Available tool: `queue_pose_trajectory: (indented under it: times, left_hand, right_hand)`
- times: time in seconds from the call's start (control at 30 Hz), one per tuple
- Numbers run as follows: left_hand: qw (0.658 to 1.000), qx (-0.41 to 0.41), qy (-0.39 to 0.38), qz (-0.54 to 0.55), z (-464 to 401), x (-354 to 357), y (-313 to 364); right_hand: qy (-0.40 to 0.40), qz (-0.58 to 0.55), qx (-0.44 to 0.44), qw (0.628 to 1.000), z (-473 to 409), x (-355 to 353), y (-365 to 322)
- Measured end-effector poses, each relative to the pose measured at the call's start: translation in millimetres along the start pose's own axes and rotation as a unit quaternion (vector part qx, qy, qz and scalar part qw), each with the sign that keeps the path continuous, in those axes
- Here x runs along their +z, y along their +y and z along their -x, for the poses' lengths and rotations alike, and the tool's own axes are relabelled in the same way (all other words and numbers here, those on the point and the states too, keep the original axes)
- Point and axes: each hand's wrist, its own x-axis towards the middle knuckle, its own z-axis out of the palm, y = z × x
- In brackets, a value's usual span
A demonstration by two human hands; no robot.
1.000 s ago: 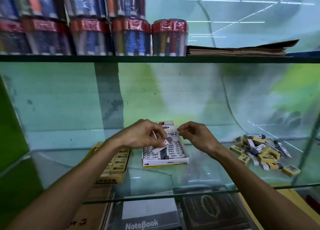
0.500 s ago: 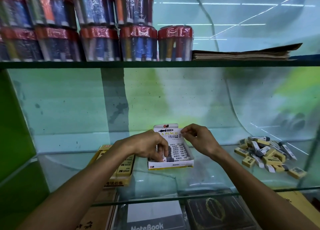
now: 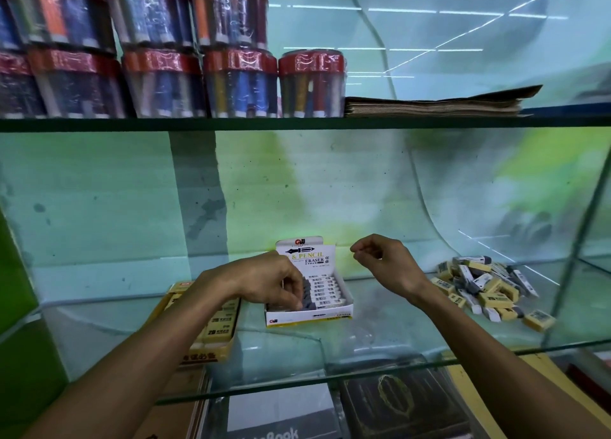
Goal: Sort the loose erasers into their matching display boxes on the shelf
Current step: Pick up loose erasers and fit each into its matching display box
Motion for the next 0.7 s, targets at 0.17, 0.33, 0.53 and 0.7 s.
queue_pose_trajectory:
  times: [0.17,0.33,0.53,0.7]
  left_hand:
    - [0.978,0.027,0.169,0.119,-16.4,18.8,25.2]
    - [0.920,0.041,0.215,0.324,-45.9,49.3,64.6]
    - [0.891,0.050,0.207,0.402,-74.7,69.3,90.5]
    - [0.873,0.031,0.197,0.445,-95.1,76.6,107.6]
  right_hand:
    - [0.029,0.019,0.017,0.999,10.5,-34.8,14.7]
    - [0.056,0.042,0.030,0.997,24.7,-68.9,31.3]
    - [0.056,0.113,0.044,0.991,41.8,-115.1,45.9]
    - [-0.047,0.297,0.046,0.953,46.3,-153.4,52.6]
